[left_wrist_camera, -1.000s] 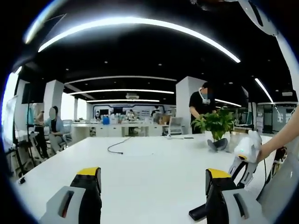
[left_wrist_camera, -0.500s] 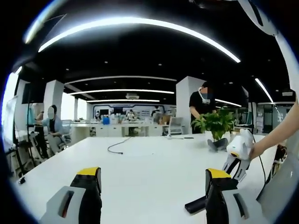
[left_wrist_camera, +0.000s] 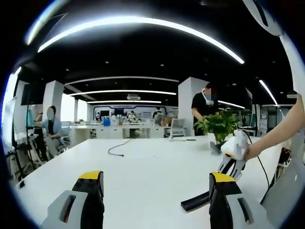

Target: Press the specified remote control buttons in sequence, fully releasing each button before pressing the next.

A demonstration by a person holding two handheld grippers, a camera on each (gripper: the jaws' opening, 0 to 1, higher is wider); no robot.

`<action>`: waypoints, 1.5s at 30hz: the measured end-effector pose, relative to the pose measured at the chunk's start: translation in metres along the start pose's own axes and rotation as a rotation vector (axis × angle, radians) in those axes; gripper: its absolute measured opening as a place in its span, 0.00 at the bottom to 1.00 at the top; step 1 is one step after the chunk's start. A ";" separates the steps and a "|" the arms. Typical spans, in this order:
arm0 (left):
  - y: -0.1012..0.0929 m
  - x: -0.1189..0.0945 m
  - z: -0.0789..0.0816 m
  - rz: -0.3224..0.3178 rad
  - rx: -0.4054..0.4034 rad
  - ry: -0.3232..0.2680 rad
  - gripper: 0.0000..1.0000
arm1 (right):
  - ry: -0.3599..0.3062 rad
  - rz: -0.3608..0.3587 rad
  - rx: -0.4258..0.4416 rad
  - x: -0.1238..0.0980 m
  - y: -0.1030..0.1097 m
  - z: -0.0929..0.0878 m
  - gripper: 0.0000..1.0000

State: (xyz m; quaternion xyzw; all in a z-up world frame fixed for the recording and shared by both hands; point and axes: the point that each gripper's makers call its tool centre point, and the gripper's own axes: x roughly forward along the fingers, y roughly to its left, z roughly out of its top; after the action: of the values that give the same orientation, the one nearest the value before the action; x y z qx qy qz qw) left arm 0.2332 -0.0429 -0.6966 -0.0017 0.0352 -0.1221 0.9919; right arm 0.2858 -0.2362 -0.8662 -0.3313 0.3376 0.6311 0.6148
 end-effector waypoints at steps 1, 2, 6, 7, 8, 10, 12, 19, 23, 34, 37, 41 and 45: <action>0.000 0.000 0.000 0.001 -0.003 0.002 0.95 | -0.001 0.000 0.001 0.000 -0.002 0.000 0.21; 0.000 0.000 0.000 0.000 -0.004 0.003 0.95 | 0.000 -0.001 0.001 0.000 -0.004 0.001 0.21; -0.001 0.000 -0.001 -0.005 -0.004 0.004 0.95 | 0.001 -0.003 0.001 0.000 -0.013 0.001 0.21; -0.001 0.000 -0.001 -0.005 -0.003 0.005 0.94 | 0.002 -0.003 0.000 0.000 -0.015 0.001 0.21; -0.001 0.000 -0.001 -0.006 -0.002 0.005 0.94 | 0.006 -0.002 -0.003 0.000 -0.018 0.000 0.21; -0.001 0.000 -0.002 -0.006 -0.001 0.009 0.94 | 0.011 -0.005 -0.007 0.000 -0.022 0.000 0.21; -0.001 0.000 -0.002 -0.006 -0.001 0.010 0.94 | 0.016 -0.007 -0.007 -0.001 -0.028 -0.001 0.21; -0.001 0.001 -0.006 -0.009 0.003 0.022 0.94 | 0.040 -0.010 -0.012 -0.002 -0.048 -0.005 0.21; 0.000 0.001 -0.006 -0.008 0.003 0.021 0.94 | 0.050 -0.005 -0.018 -0.003 -0.057 -0.005 0.21; 0.001 0.001 -0.009 -0.012 0.004 0.027 0.93 | 0.070 -0.005 -0.013 -0.006 -0.083 -0.008 0.21; 0.001 0.002 -0.011 -0.013 0.007 0.034 0.93 | 0.076 -0.010 -0.018 -0.006 -0.088 -0.009 0.22; 0.001 0.002 -0.012 -0.015 0.011 0.040 0.93 | 0.078 -0.015 -0.018 -0.007 -0.095 -0.010 0.22; 0.001 0.002 -0.013 -0.016 0.013 0.045 0.93 | 0.070 -0.021 -0.010 -0.008 -0.101 -0.011 0.22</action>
State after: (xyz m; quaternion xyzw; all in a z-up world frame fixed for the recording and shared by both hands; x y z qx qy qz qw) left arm 0.2347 -0.0427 -0.7101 0.0071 0.0569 -0.1304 0.9898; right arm 0.3871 -0.2476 -0.8674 -0.3597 0.3523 0.6145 0.6074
